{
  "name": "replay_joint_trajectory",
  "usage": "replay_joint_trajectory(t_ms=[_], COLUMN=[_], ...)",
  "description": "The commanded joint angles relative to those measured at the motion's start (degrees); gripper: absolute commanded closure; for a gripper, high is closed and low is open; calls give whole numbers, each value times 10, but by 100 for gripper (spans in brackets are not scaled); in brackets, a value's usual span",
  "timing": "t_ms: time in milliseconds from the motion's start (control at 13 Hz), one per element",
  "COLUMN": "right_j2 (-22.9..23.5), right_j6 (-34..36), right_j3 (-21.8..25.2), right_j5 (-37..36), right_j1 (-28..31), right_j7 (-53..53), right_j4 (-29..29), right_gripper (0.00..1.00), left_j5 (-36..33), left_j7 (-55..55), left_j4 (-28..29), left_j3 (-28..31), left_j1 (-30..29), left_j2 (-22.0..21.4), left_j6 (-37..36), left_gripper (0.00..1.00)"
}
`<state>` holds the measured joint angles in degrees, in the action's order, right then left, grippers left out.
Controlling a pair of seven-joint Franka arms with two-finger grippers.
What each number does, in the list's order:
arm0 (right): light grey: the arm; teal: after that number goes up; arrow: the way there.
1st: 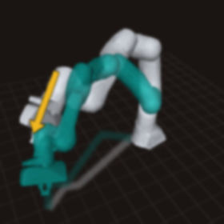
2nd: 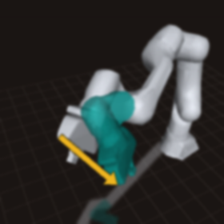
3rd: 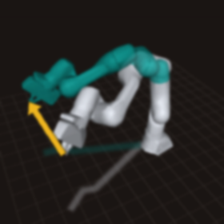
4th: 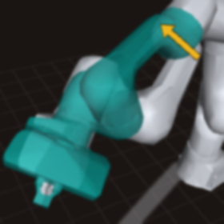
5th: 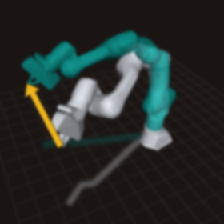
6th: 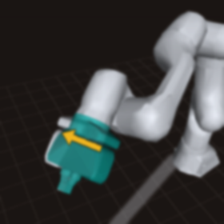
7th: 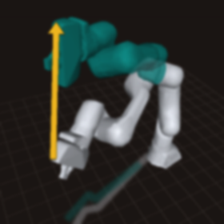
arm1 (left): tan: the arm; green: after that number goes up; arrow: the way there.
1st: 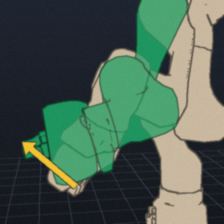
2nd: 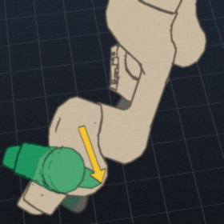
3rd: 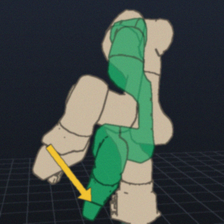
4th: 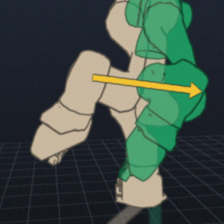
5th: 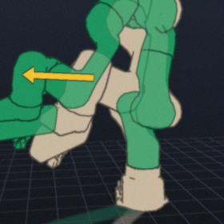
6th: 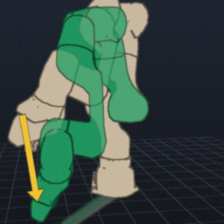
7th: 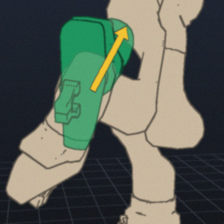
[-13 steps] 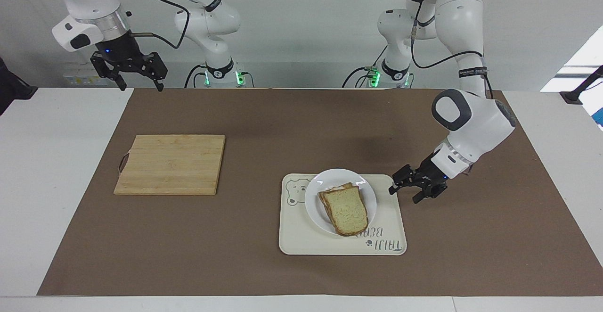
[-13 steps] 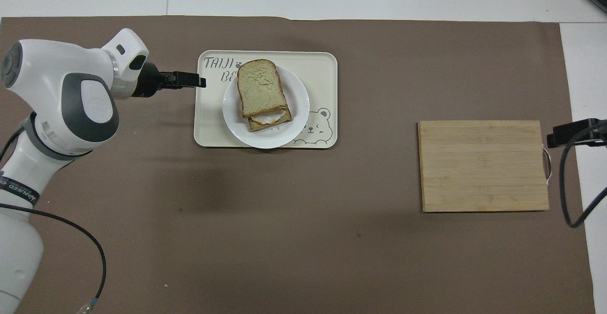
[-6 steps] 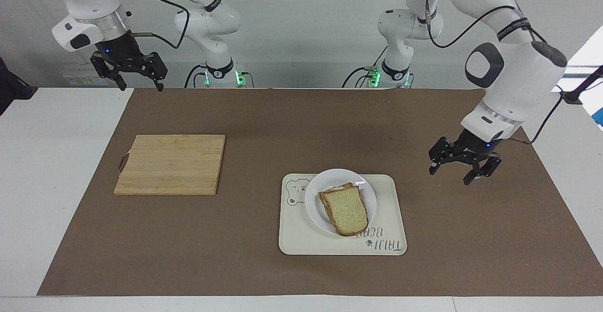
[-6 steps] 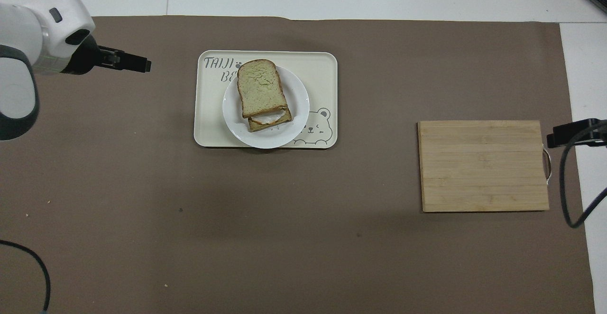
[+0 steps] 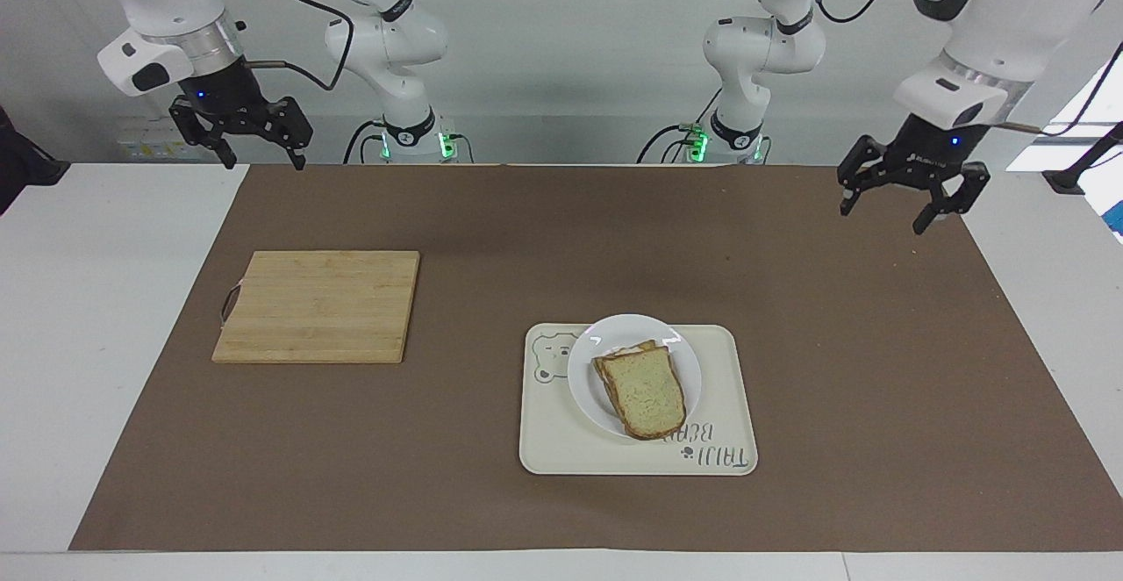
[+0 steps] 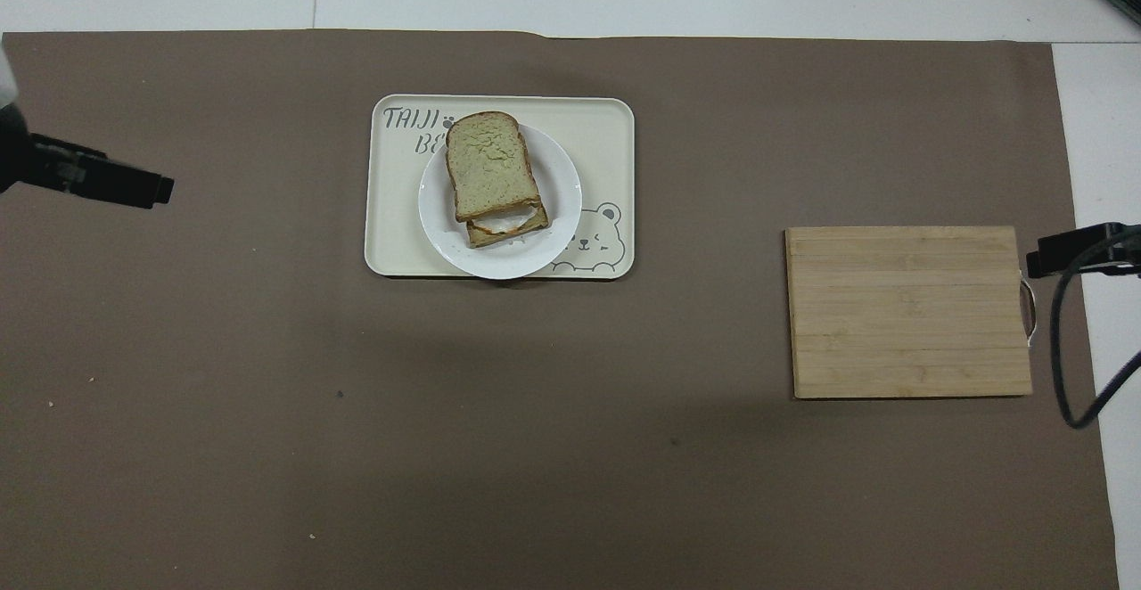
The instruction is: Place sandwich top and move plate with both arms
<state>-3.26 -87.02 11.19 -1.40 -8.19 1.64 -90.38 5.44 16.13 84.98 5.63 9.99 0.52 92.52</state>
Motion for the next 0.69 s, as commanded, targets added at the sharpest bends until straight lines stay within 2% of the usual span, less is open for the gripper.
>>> replay_joint_trajectory(t_ms=[0,77,232,386,617], right_j2=[-10,-10,-10,-10,-10], right_j6=[0,-1,-1,0,-1], right_j3=[-3,-3,-3,-3,-3], right_j5=[6,6,6,6,6], right_j1=[4,4,4,4,4], right_j7=[7,7,7,7,7], right_j4=[-9,-9,-9,-9,-9], right_gripper=[0,0,0,0,0], left_j5=[-38,-55,-54,-46,-49], left_j7=[0,2,3,2,-7], left_j4=[8,-4,-66,-125,-116], left_j3=[9,4,7,10,8], left_j1=[-2,1,-1,-3,-3], left_j2=[-22,-18,-6,28,7], left_j6=[-44,-70,-119,-176,-195], left_gripper=[0,0,0,0,0])
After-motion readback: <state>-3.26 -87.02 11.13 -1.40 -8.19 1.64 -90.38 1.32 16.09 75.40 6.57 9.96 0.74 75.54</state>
